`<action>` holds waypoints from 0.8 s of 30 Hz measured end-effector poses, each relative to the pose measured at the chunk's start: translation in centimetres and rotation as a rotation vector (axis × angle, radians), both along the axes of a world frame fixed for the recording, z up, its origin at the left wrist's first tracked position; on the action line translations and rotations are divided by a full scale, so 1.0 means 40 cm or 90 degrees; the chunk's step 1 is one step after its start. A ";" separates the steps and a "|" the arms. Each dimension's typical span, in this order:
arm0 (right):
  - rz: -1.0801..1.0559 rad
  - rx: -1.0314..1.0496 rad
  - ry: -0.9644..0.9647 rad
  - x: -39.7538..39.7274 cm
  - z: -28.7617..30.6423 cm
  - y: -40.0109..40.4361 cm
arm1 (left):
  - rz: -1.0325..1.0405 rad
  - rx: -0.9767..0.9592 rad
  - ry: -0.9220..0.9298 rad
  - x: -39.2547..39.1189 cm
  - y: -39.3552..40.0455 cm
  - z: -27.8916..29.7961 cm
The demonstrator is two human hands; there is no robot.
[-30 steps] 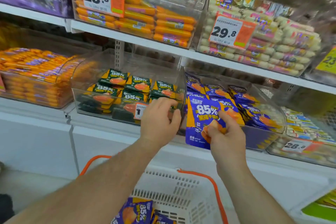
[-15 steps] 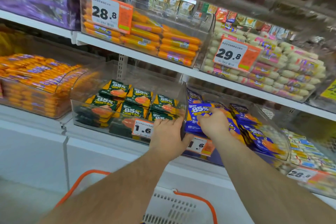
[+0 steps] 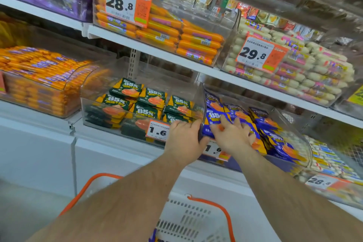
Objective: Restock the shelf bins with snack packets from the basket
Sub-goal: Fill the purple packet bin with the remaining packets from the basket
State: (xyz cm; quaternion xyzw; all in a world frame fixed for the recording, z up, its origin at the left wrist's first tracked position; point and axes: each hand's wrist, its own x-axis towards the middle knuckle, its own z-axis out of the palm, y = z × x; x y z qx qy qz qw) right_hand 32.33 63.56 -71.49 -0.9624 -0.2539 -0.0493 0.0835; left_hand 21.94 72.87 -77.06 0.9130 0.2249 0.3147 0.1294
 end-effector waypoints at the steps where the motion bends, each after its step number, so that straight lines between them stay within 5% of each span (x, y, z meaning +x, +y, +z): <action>1: 0.019 0.065 -0.070 -0.006 -0.008 -0.009 | -0.015 -0.006 0.010 -0.006 -0.001 0.003; 4: 0.158 0.381 -0.375 -0.053 -0.048 -0.023 | -0.059 -0.019 -0.033 -0.053 -0.011 -0.008; 6: 0.252 0.494 -0.400 -0.110 -0.111 -0.027 | -0.086 0.016 -0.067 -0.126 -0.027 -0.065; 9: 0.303 0.517 -0.189 -0.185 -0.246 -0.034 | -0.109 -0.075 0.054 -0.253 -0.050 -0.188; 14: 0.113 0.312 0.202 -0.242 -0.491 -0.071 | -0.061 -0.424 0.280 -0.385 -0.067 -0.350; 19: -0.024 0.127 0.450 -0.294 -0.685 -0.112 | 0.013 -0.647 0.295 -0.446 -0.068 -0.457; 24: -0.061 0.009 0.642 -0.389 -0.867 -0.126 | 0.083 -0.747 0.281 -0.452 -0.057 -0.500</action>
